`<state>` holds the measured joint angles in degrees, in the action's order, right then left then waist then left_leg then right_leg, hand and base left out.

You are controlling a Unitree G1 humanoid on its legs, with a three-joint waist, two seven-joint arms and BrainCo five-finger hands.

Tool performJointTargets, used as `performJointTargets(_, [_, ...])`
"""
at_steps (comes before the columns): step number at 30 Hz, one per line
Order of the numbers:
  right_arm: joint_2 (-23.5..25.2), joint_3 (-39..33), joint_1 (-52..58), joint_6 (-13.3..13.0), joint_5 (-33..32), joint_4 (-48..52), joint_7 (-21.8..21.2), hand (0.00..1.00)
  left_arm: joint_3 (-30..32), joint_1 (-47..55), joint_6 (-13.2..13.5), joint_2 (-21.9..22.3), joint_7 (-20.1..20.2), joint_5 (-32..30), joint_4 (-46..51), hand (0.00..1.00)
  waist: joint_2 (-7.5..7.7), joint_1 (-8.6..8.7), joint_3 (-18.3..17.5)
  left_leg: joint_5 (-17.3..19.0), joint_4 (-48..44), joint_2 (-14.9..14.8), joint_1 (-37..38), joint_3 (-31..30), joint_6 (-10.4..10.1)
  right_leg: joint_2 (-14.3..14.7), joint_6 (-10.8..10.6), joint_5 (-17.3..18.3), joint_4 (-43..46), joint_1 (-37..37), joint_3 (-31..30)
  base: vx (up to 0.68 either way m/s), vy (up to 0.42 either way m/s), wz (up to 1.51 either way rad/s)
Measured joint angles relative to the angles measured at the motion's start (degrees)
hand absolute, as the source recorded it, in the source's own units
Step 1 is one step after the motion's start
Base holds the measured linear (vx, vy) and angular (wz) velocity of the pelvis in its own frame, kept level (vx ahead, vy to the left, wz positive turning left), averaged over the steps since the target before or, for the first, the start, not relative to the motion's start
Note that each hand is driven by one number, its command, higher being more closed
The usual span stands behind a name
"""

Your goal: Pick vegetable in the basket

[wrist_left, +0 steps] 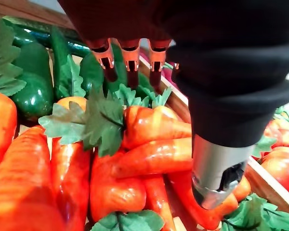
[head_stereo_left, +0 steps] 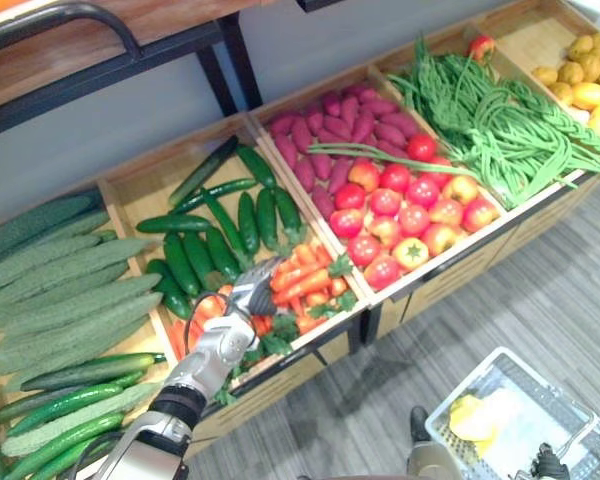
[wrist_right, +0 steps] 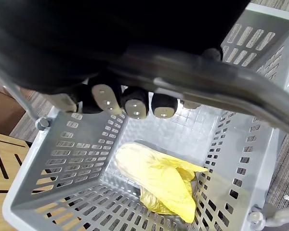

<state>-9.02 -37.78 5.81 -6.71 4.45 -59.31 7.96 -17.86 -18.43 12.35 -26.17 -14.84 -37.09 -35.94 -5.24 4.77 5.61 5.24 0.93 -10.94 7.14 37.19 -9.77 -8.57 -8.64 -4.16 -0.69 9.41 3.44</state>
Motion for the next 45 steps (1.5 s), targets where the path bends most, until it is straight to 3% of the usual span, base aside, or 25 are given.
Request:
performJointTargets(14, [0.0,0.1,-2.8,-0.2,-0.1,0.1,0.7,1.0,1.4,-4.6,-1.8,0.2,-0.7,0.9,-3.2,0.0,-0.05,1.26,2.8,0.8,-0.2,0.0,-1.1,3.2,-1.1,0.8,0.0,0.0,1.1,4.3,-3.7,-0.02,-0.045,-0.15])
performJointTargets(15, [0.0,0.1,-3.1,-0.2,-0.1,0.1,0.7,1.0,1.4,-4.9,-1.8,0.3,-0.7,0.9,-3.3,1.0,-0.18,1.3,3.0,0.9,-0.2,0.0,-1.1,3.2,-1.3,0.7,0.0,0.0,1.1,4.5,-4.0,0.0,-0.028,-0.18])
performJointTargets(23, [-0.2,0.1,-3.8,-0.3,-0.2,0.0,1.5,1.0,1.9,-8.4,-2.9,0.3,-2.7,0.9,-5.5,1.0,-0.54,1.34,3.5,1.1,-1.3,0.2,-1.9,3.2,-1.6,0.5,0.0,0.0,1.7,5.7,-4.4,-0.02,-0.046,-0.04])
performJointTargets(38, [-0.3,-0.9,-3.8,0.0,-0.5,-0.3,1.5,1.0,1.8,-8.8,-3.0,0.6,-1.2,0.5,-8.7,1.0,-1.34,3.02,4.8,1.6,-2.5,0.0,0.1,1.4,-2.3,0.3,0.0,0.0,1.6,2.6,-3.9,-0.05,-0.049,0.01])
performJointTargets(45, [-0.7,-3.1,-3.5,0.6,-0.4,-1.4,1.5,1.0,1.8,-8.1,-3.1,1.2,-0.6,-0.3,-1.8,1.0,-1.41,2.55,4.8,1.5,-3.0,-0.4,0.8,-3.6,-2.2,-0.7,0.1,0.1,1.6,-1.2,0.1,-0.07,-0.048,0.31])
